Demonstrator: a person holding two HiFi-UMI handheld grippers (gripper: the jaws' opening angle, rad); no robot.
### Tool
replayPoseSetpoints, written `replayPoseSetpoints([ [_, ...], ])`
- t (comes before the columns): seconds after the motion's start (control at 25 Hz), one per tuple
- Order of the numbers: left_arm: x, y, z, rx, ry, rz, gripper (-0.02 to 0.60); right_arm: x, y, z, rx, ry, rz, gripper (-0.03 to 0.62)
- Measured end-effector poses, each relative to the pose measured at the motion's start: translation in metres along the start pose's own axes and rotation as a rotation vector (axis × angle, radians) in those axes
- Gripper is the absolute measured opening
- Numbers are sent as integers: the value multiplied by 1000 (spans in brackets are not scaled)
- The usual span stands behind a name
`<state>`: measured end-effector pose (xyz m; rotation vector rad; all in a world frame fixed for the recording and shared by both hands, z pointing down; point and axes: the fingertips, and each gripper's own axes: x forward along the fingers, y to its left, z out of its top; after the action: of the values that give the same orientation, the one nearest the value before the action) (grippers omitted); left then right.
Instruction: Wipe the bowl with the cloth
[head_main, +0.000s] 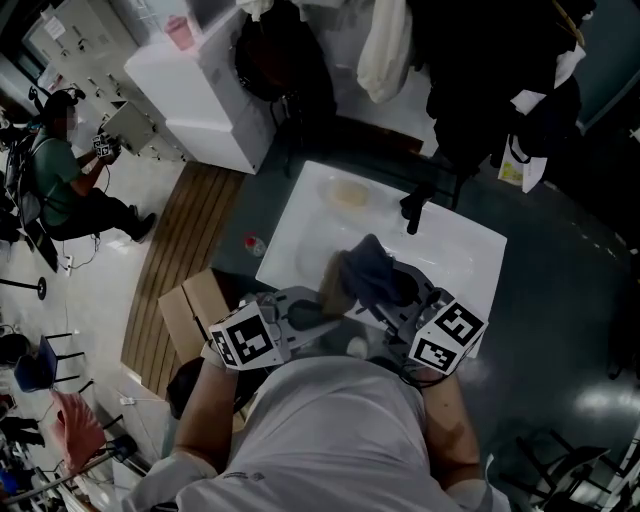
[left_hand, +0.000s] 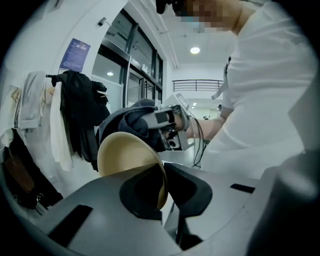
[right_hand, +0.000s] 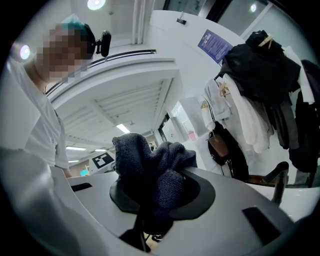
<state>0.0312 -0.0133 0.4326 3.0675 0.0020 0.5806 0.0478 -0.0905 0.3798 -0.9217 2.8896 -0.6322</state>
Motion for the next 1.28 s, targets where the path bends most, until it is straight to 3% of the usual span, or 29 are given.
replayPoseSetpoints([
  [0.2, -11, -16, 11, 5, -66, -133, 18, 1, -12, 1, 105, -18, 42, 100],
  [0.4, -25, -25, 35, 4, -232, -205, 18, -1, -23, -1, 245, -73, 80, 100],
  [0.6, -37, -27, 46, -116, -316, -237, 17, 0, -32, -12, 290, -73, 84, 100],
  [0.84, -54, -14, 59, -128, -412, -210, 17, 13, -20, -36, 246, -21, 108, 100],
  [1.16, -61, 14, 67, -164, -519, -102, 17, 24, 4, -57, 168, 45, 165, 100],
  [1.28, -60, 23, 65, -165, -523, -61, 17, 29, 18, -64, 113, 89, 186, 100],
])
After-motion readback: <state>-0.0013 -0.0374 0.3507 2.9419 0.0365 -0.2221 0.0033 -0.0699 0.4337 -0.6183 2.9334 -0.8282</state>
